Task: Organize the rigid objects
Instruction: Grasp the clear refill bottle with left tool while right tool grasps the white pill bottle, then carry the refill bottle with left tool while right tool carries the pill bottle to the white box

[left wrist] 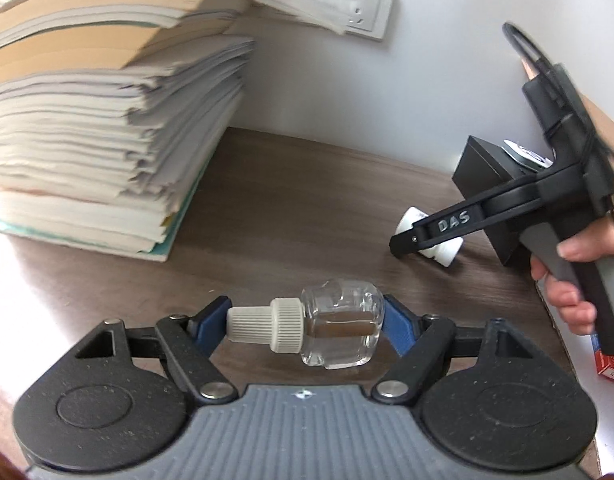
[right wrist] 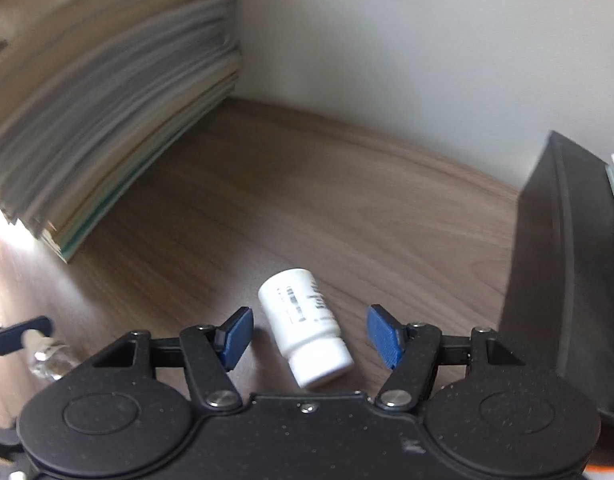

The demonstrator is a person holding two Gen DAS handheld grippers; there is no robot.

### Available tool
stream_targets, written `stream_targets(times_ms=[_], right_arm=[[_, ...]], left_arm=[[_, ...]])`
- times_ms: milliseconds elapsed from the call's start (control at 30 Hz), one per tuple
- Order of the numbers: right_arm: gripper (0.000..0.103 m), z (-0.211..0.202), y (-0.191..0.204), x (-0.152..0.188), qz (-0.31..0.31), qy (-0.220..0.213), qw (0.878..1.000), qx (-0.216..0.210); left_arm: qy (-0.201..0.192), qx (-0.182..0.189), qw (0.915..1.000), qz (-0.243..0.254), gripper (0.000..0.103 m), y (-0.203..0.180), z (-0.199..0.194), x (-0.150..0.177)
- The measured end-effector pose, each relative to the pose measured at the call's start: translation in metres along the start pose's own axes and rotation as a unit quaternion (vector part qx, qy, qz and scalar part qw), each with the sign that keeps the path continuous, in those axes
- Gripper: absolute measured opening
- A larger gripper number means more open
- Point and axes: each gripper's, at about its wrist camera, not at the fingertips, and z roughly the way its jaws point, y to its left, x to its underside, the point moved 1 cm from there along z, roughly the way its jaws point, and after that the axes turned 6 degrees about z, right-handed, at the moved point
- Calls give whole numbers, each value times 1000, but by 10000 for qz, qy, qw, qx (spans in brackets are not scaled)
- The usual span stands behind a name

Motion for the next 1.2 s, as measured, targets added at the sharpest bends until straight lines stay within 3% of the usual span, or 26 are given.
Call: stream_targets(times_ms=[33, 67, 100, 467, 900, 1200], right_arm=[[65, 1, 2, -1, 8, -26, 10000, -4], [47, 0, 3, -1, 68, -42, 10000, -14], [40, -2, 4, -1, 112, -55, 9999, 95], [40, -74, 14, 35, 465, -253, 9970, 560], [40, -178, -1, 87, 1088, -863, 9862, 899], [40, -256, -37, 155, 1697, -1084, 9733, 1104]], left_arm=[[0, -44, 10000, -28, 81, 2, -3, 1], [-5, -78, 10000, -40, 81, 2, -4, 1], [-6, -102, 9999, -64, 81, 3, -5, 0], [-1, -263, 9993, -263, 81, -11, -13, -12], [-124, 201, 9996, 138, 81, -67, -55, -11], [-81, 500, 9983, 275, 81, -125, -88, -2]])
